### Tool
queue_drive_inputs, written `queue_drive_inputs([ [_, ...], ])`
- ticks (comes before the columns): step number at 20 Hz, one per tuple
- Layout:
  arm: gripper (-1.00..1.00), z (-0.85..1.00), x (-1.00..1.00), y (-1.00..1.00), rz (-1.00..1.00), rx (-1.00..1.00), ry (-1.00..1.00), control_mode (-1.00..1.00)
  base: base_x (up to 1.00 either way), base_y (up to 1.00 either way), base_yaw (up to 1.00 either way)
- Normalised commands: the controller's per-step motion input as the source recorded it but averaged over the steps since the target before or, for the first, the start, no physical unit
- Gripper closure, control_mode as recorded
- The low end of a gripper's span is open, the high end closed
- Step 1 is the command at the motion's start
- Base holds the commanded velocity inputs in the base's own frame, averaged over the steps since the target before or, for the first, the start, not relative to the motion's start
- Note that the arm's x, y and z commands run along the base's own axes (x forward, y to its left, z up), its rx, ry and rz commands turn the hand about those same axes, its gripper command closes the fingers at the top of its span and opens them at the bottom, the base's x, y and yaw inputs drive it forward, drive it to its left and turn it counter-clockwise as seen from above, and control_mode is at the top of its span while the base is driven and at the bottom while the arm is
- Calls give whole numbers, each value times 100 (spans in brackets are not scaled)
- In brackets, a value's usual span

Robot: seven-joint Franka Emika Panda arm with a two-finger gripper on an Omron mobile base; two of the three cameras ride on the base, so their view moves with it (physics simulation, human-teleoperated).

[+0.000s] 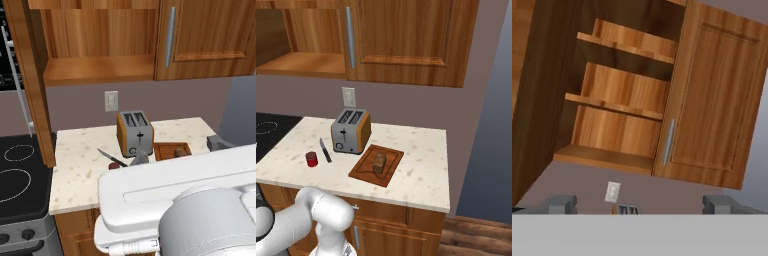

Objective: Pick the bread, place it on the cutting board, pick the jam, place it on the counter, and close the cabinet.

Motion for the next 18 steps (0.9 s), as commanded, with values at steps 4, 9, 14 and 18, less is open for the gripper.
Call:
queue_drive_inputs([
  [4, -100, 0, -14, 48, -2, 13, -1, -100, 0, 0, 0],
  [9, -100, 2, -11, 53, -3, 12, 0, -100, 0, 0, 0],
  [14, -100, 2, -6, 66, -1, 5, 0, -100, 0, 0, 0],
  [18, -100, 0, 0, 69, 0, 1, 0, -100, 0, 0, 0],
])
